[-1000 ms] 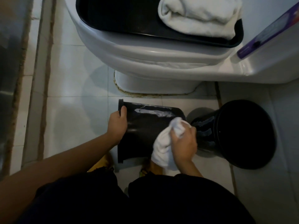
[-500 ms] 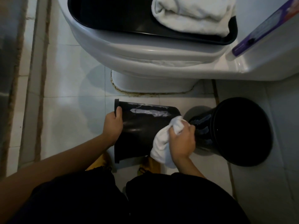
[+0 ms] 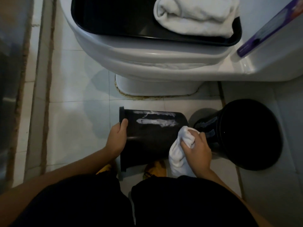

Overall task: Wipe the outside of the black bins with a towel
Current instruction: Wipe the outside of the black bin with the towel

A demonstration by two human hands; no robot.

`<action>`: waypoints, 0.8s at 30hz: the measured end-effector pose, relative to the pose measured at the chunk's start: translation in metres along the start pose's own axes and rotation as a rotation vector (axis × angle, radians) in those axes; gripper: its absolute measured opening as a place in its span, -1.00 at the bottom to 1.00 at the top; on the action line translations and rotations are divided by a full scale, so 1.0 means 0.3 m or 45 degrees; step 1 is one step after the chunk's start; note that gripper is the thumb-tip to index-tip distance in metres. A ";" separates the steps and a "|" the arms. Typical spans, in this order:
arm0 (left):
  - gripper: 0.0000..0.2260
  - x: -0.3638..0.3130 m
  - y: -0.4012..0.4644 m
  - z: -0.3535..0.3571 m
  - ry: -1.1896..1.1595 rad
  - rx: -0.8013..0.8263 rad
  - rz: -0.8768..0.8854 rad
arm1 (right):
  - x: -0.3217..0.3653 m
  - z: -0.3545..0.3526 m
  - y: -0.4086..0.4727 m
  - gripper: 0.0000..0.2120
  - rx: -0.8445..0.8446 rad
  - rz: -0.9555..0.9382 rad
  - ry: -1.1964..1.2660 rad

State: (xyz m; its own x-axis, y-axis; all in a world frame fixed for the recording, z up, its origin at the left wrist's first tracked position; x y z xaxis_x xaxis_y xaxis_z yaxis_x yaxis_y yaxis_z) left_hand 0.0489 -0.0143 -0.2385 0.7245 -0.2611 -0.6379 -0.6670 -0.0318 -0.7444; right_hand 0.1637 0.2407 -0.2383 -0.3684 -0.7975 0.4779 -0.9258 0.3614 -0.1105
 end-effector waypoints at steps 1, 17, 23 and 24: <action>-0.69 0.008 -0.008 -0.006 -0.014 -0.012 -0.030 | -0.004 0.003 -0.018 -0.64 -0.003 0.002 0.032; -0.84 -0.070 0.015 0.048 -0.103 0.024 -0.016 | 0.125 -0.021 -0.019 -0.55 0.029 -0.223 0.292; -0.75 -0.029 0.009 0.042 0.018 -0.053 0.060 | 0.323 0.070 0.025 -0.56 0.087 -0.520 0.104; -0.72 -0.021 0.013 0.038 0.030 -0.064 0.074 | 0.353 0.096 0.030 -0.54 0.106 -0.592 0.053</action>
State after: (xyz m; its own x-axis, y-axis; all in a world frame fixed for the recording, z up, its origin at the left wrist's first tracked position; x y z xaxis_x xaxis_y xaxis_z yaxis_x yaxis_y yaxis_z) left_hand 0.0437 -0.0017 -0.2395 0.6806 -0.2864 -0.6743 -0.7159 -0.0643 -0.6952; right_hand 0.1138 0.1456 -0.2139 0.0893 -0.8449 0.5275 -0.9960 -0.0709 0.0551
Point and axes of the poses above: each hand's wrist, its own y-axis towards the middle knuckle, its own z-axis out of the palm, x = y × z, the point moved 2 cm from there along y, towards the middle knuckle, and after that the axes turned 12 degrees about -z, right-handed, at the moved point
